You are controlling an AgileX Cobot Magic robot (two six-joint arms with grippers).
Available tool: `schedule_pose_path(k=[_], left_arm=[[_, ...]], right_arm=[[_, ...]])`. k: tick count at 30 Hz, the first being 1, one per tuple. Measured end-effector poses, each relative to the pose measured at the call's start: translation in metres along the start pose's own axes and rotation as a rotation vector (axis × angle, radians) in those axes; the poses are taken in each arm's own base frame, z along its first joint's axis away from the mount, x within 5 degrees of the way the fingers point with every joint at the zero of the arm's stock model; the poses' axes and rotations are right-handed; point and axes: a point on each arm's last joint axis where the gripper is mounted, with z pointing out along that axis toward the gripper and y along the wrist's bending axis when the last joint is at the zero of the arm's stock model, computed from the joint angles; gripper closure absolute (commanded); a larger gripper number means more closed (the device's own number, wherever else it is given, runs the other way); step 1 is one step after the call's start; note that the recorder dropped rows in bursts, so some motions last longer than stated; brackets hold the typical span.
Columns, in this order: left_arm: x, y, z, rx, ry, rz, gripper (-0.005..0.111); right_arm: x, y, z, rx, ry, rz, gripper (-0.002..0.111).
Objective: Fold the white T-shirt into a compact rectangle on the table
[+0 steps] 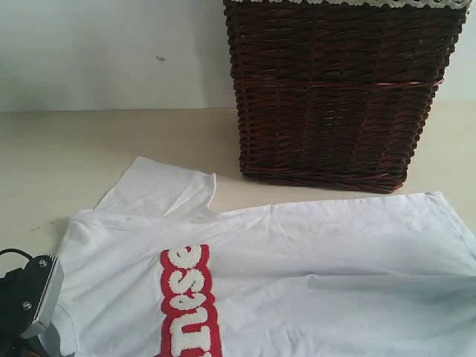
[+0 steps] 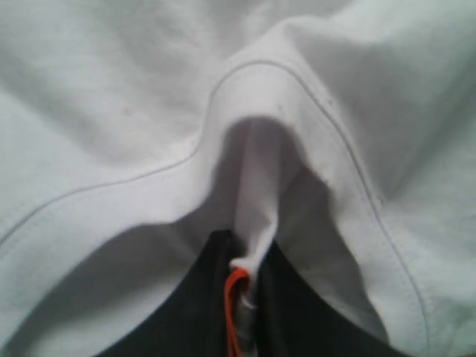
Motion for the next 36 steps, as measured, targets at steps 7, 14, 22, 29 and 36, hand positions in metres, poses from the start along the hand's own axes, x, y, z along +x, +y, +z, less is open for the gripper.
schedule_pose_path(k=[7, 14, 22, 29, 36], left_arm=[[0.0000, 0.0000, 0.0000, 0.000, 0.000, -0.002, 0.107], [0.0002, 0.0005, 0.0000, -0.005, 0.002, -0.002, 0.107], [0.0005, 0.0009, 0.0003, -0.009, 0.004, -0.002, 0.107], [0.0005, 0.0009, 0.0003, -0.009, 0.004, -0.002, 0.107], [0.0005, 0.0009, 0.0003, -0.009, 0.004, -0.002, 0.107]], right_arm=[[0.0000, 0.0000, 0.0000, 0.000, 0.000, 0.000, 0.108], [0.0000, 0.0000, 0.0000, 0.000, 0.000, 0.000, 0.108], [-0.0007, -0.0003, 0.0000, 0.004, -0.008, 0.011, 0.108], [-0.0012, -0.0003, 0.0000, 0.012, -0.033, 0.050, 0.108], [-0.0009, -0.0006, 0.0003, 0.020, -0.038, 0.083, 0.108]])
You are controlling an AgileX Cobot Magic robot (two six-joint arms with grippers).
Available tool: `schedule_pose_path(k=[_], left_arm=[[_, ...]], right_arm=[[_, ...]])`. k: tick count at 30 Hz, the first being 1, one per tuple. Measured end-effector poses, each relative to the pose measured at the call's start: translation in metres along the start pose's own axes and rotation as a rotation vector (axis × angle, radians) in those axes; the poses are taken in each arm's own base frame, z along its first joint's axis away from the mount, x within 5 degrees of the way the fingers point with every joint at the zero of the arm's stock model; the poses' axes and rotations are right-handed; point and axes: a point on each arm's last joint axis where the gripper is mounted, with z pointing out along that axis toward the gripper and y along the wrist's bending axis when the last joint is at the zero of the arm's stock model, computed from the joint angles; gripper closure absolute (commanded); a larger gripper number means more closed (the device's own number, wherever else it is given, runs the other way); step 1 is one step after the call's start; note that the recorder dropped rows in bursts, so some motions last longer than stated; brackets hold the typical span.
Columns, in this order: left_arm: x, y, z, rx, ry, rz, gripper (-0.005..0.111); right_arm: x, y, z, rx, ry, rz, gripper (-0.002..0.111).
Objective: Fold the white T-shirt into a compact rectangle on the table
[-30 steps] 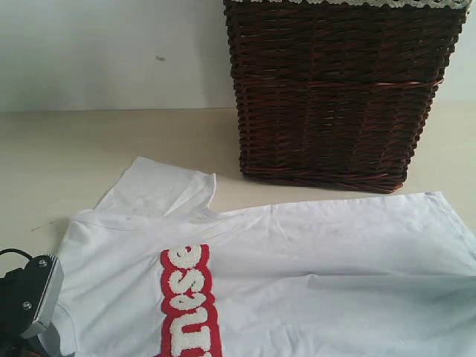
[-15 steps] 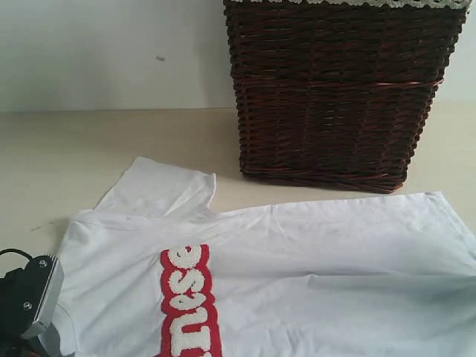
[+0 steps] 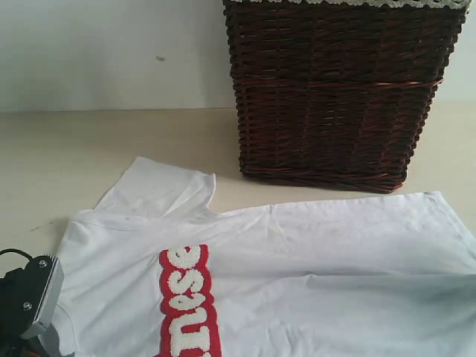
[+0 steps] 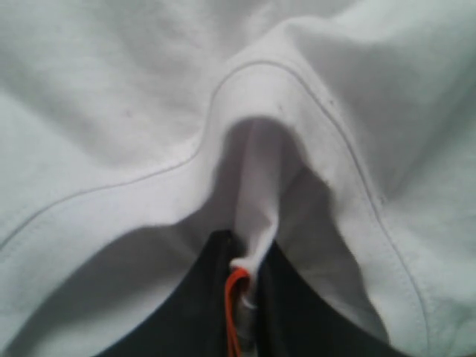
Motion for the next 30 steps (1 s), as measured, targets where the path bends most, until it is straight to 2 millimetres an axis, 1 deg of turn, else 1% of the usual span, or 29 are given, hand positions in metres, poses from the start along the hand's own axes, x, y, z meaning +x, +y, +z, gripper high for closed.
schedule_pose_path(k=[4, 13, 14, 16, 18, 20, 21, 22, 24, 26, 30], left_arm=[[0.000, 0.000, 0.000, 0.000, 0.000, 0.000, 0.107], [0.000, 0.001, -0.001, -0.018, 0.004, -0.012, 0.107], [0.000, 0.002, -0.002, -0.041, 0.010, -0.029, 0.107], [0.003, 0.011, -0.009, -0.197, 0.051, -0.065, 0.107], [0.004, 0.019, -0.017, -0.322, 0.077, -0.063, 0.107], [0.003, 0.025, -0.029, -0.444, 0.077, -0.085, 0.107], [0.002, 0.025, -0.032, -0.465, 0.070, -0.099, 0.107], [0.002, 0.025, -0.032, -0.469, 0.068, -0.106, 0.107], [0.002, 0.025, -0.033, -0.474, 0.063, -0.115, 0.107], [0.002, 0.025, -0.034, -0.476, 0.063, -0.116, 0.107], [0.002, 0.024, -0.033, -0.470, 0.064, -0.151, 0.107]], right_arm=[[0.000, 0.000, 0.000, 0.002, -0.004, 0.073, 0.108], [-0.002, -0.001, 0.001, 0.019, -0.018, 0.100, 0.108], [-0.002, -0.001, 0.000, 0.021, -0.018, 0.103, 0.108], [-0.002, 0.001, -0.003, 0.042, -0.010, 0.107, 0.108], [-0.003, 0.003, -0.007, 0.068, 0.005, 0.092, 0.108], [-0.006, 0.007, -0.015, 0.111, 0.041, 0.055, 0.108], [-0.007, 0.011, -0.021, 0.125, 0.061, 0.028, 0.108], [-0.008, 0.013, -0.028, 0.141, 0.070, 0.016, 0.108], [-0.012, 0.017, -0.048, 0.210, 0.088, -0.001, 0.108], [-0.016, 0.022, -0.064, 0.261, 0.097, 0.015, 0.108], [-0.023, 0.040, -0.096, 0.325, 0.122, 0.066, 0.108]])
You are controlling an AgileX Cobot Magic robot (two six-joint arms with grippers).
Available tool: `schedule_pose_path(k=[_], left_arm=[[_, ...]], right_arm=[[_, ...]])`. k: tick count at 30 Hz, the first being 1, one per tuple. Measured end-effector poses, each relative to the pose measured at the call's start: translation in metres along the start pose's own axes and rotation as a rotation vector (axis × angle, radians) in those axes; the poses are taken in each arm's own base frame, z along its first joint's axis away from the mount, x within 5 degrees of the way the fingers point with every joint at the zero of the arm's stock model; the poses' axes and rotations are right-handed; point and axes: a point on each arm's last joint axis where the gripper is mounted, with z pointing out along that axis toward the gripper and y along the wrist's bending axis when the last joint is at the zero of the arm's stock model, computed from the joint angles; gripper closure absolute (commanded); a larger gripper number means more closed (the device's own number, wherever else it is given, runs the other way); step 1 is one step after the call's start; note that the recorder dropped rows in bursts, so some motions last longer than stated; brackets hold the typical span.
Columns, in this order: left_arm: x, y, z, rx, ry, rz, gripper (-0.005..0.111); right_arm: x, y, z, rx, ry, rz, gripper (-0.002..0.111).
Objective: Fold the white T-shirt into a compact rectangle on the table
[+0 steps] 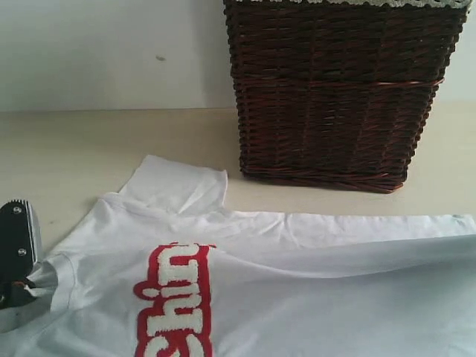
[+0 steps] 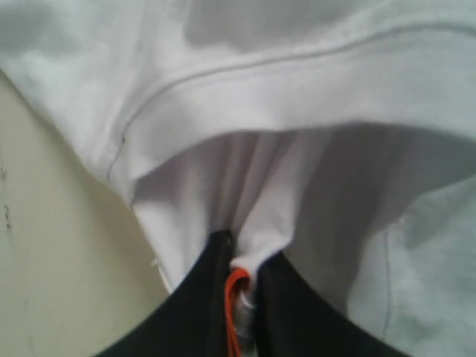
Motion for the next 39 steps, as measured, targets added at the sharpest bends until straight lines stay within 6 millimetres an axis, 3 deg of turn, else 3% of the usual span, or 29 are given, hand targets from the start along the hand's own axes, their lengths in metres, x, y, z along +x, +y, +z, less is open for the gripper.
schedule_pose_path(k=[6, 10, 12, 14, 18, 21, 23, 27, 30, 33, 36, 39], left_arm=[[0.003, 0.001, -0.009, -0.010, 0.054, 0.066, 0.107], [-0.009, 0.035, -0.034, -0.109, 0.111, 0.072, 0.107], [-0.023, 0.063, -0.060, -0.246, 0.111, 0.097, 0.107], [-0.046, 0.097, -0.115, -0.477, 0.035, 0.130, 0.107], [-0.062, 0.107, -0.188, -0.705, -0.078, 0.119, 0.107], [-0.061, 0.095, -0.230, -0.821, -0.138, 0.115, 0.107], [-0.053, 0.075, -0.261, -0.887, -0.177, 0.090, 0.107], [-0.042, 0.050, -0.287, -0.921, -0.198, 0.061, 0.107], [-0.027, 0.013, -0.317, -0.969, -0.277, 0.013, 0.107], [-0.017, -0.022, -0.327, -0.883, -0.364, -0.061, 0.107], [-0.012, -0.063, -0.324, -0.637, -0.456, -0.117, 0.107], [-0.012, -0.078, -0.323, -0.576, -0.531, -0.119, 0.107]], right_arm=[[-0.009, 0.017, -0.056, 0.174, -0.010, -0.030, 0.108], [-0.024, 0.032, -0.094, 0.346, -0.124, -0.032, 0.108], [-0.031, 0.037, -0.107, 0.414, -0.188, -0.043, 0.108], [-0.038, 0.039, -0.120, 0.512, -0.254, -0.026, 0.108], [-0.042, 0.046, -0.144, 0.685, -0.306, 0.042, 0.108], [-0.044, 0.059, -0.160, 0.761, -0.315, 0.029, 0.108], [-0.048, 0.075, -0.171, 0.798, -0.326, 0.000, 0.108], [-0.052, 0.097, -0.183, 0.831, -0.339, -0.040, 0.108], [-0.058, 0.125, -0.190, 0.798, -0.384, -0.059, 0.108], [-0.064, 0.153, -0.186, 0.634, -0.443, -0.039, 0.108], [-0.065, 0.169, -0.185, 0.572, -0.452, 0.016, 0.108], [-0.061, 0.177, -0.186, 0.597, -0.411, 0.042, 0.108]])
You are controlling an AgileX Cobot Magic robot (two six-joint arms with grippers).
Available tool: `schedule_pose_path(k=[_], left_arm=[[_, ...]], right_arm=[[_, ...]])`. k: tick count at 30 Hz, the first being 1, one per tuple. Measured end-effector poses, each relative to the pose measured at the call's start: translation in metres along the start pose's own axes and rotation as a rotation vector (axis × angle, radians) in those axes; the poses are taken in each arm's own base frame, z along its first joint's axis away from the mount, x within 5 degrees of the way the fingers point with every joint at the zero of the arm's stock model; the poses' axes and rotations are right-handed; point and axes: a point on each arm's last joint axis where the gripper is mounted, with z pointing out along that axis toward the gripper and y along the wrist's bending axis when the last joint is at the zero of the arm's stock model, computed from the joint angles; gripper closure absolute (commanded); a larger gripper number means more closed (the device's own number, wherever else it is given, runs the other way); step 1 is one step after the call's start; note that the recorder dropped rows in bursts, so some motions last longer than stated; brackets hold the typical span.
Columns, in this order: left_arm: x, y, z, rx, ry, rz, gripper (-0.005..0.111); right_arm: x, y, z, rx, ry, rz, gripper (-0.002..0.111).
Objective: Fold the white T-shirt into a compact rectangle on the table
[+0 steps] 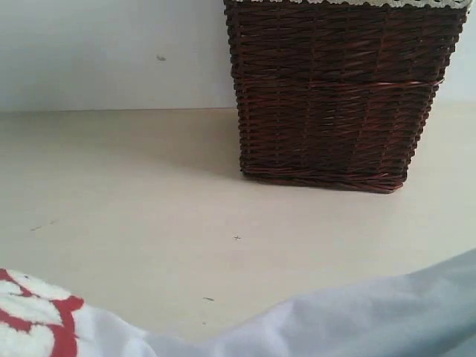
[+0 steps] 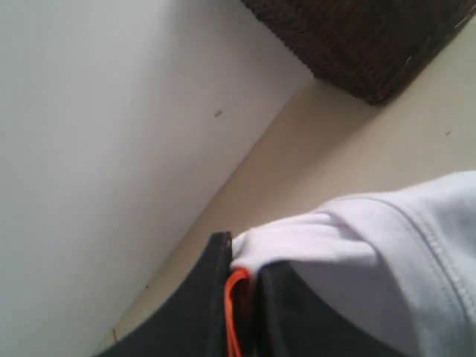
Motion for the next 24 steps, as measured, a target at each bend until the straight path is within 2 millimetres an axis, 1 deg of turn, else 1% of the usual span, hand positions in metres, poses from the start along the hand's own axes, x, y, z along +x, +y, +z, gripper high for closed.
schedule_pose_path(k=[2, 4, 5, 8, 9, 13, 18, 21, 24], left_arm=[[0.002, -0.005, -0.001, 0.025, -0.007, -0.008, 0.107], [0.005, -0.009, 0.002, 0.056, 0.013, -0.012, 0.107], [0.010, -0.013, 0.006, 0.090, 0.039, -0.017, 0.107], [0.023, -0.022, 0.020, 0.147, 0.093, -0.037, 0.107], [0.031, -0.028, 0.028, 0.181, 0.121, -0.050, 0.107], [0.046, -0.039, 0.046, 0.218, 0.158, -0.079, 0.107], [0.057, -0.039, 0.067, 0.113, 0.107, -0.103, 0.107], [0.062, -0.038, 0.077, 0.073, 0.093, -0.113, 0.107], [0.070, -0.042, 0.091, 0.102, 0.133, -0.119, 0.107]], right_arm=[[0.004, 0.004, -0.005, 0.025, 0.061, 0.007, 0.108], [0.009, 0.006, -0.008, 0.039, 0.116, 0.003, 0.108], [0.013, 0.008, -0.011, 0.053, 0.168, -0.008, 0.108], [0.018, 0.009, -0.011, 0.055, 0.220, -0.012, 0.108], [0.022, 0.012, -0.005, 0.032, 0.233, -0.003, 0.108], [0.035, 0.025, 0.013, -0.051, 0.254, 0.020, 0.108], [0.051, 0.044, 0.034, -0.167, 0.269, -0.023, 0.108], [0.055, 0.050, 0.040, -0.204, 0.265, -0.051, 0.108], [0.055, 0.049, 0.041, -0.210, 0.254, -0.069, 0.108]])
